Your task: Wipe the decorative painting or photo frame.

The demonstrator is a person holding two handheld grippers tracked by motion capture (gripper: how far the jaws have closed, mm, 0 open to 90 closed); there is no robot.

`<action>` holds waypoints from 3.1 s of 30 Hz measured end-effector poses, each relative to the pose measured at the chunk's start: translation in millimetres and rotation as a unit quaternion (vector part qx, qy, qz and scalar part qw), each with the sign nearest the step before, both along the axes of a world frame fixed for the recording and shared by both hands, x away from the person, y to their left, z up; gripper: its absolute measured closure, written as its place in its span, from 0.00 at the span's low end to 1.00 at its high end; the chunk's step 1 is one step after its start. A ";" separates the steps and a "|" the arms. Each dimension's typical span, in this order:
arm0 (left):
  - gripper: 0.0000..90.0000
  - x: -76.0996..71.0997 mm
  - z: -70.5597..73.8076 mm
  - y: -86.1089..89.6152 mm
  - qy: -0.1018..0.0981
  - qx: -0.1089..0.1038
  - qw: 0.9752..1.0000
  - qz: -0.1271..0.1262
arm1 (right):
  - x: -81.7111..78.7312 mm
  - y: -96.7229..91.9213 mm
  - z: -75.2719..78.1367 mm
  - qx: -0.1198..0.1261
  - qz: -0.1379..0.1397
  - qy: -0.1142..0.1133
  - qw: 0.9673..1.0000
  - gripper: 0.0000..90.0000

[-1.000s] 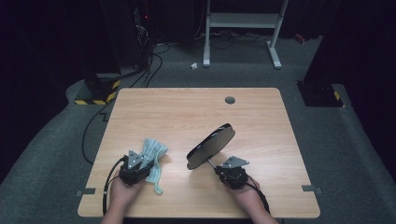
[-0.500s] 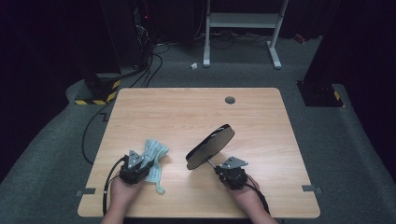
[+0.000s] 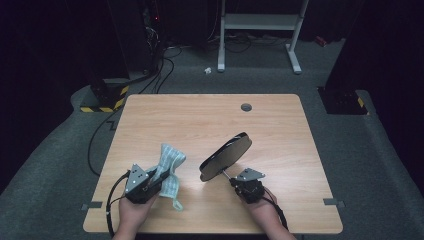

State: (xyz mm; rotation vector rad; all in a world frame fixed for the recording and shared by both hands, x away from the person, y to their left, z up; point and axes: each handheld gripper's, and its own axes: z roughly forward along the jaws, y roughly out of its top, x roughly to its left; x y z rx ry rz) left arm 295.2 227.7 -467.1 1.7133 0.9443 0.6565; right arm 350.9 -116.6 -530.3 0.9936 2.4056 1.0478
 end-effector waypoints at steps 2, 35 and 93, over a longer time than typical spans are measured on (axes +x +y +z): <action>0.80 -5.2 8.9 -6.3 -0.016 -0.008 1.000 -0.008 | -0.2 0.3 -0.2 -0.001 0.000 -0.002 1.000 0.97; 0.80 11.1 96.9 -127.0 -0.121 0.007 0.987 -0.104 | -0.6 0.3 0.1 0.003 0.000 0.005 1.000 0.98; 0.80 -13.7 69.7 -91.0 -0.101 -0.021 0.990 -0.093 | -0.5 0.4 -0.1 0.001 -0.001 0.002 1.000 0.98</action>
